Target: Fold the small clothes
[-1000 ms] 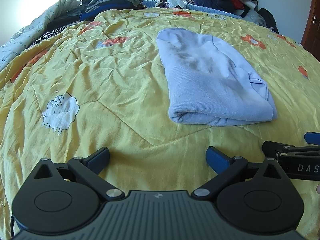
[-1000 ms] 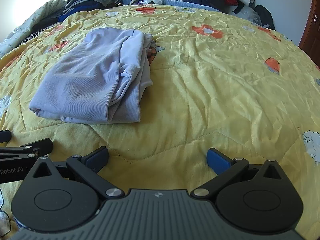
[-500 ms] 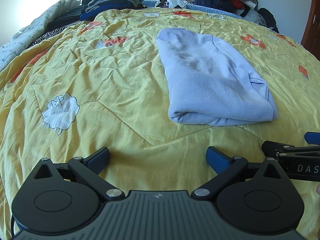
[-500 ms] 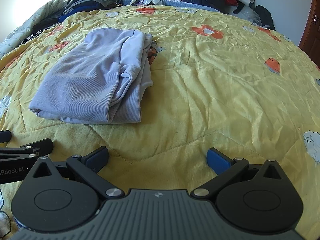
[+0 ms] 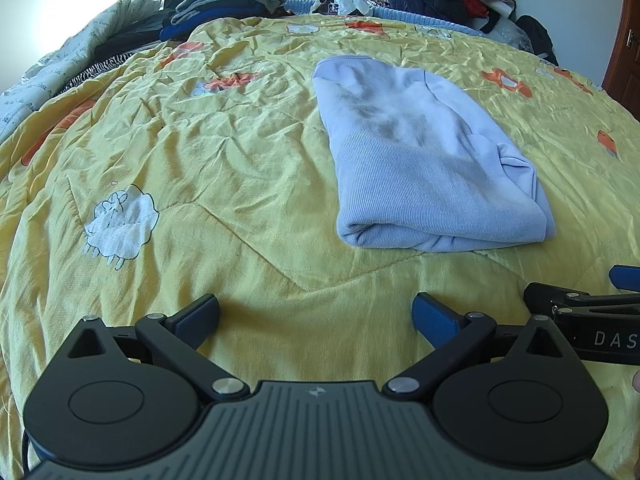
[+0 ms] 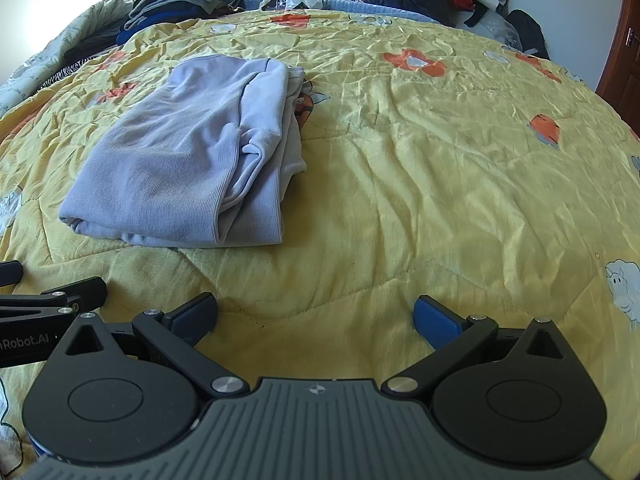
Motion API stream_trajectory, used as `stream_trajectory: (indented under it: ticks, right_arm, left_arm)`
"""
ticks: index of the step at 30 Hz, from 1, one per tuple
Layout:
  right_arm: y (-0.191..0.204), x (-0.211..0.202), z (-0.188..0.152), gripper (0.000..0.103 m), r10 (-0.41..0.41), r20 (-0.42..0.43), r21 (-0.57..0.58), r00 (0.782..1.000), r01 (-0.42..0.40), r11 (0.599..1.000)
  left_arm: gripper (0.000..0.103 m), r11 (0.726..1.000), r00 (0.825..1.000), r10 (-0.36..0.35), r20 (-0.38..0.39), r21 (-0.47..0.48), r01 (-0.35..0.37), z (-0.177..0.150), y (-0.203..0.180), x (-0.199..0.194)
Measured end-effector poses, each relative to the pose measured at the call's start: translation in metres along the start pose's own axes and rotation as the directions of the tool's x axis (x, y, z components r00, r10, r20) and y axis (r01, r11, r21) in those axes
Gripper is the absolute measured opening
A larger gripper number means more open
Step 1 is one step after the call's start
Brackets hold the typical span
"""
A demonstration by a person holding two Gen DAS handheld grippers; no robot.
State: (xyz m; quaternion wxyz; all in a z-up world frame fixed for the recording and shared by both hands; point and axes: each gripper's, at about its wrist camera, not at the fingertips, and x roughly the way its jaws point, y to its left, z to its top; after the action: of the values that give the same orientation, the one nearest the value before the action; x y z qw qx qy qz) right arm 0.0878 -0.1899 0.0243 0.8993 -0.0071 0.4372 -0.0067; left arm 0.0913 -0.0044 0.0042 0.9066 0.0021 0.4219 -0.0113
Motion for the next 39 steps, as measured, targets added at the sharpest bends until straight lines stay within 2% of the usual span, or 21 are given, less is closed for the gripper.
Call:
stream_trajectory:
  ticks: [39]
  right_arm:
    - [0.0002, -0.0012, -0.0007, 0.103, 0.000, -0.001, -0.001, 1.000, 0.000, 1.000]
  left_arm:
    - [0.103, 1.000, 1.000, 0.003, 0.004, -0.008, -0.003, -0.0002, -0.0002, -0.0002]
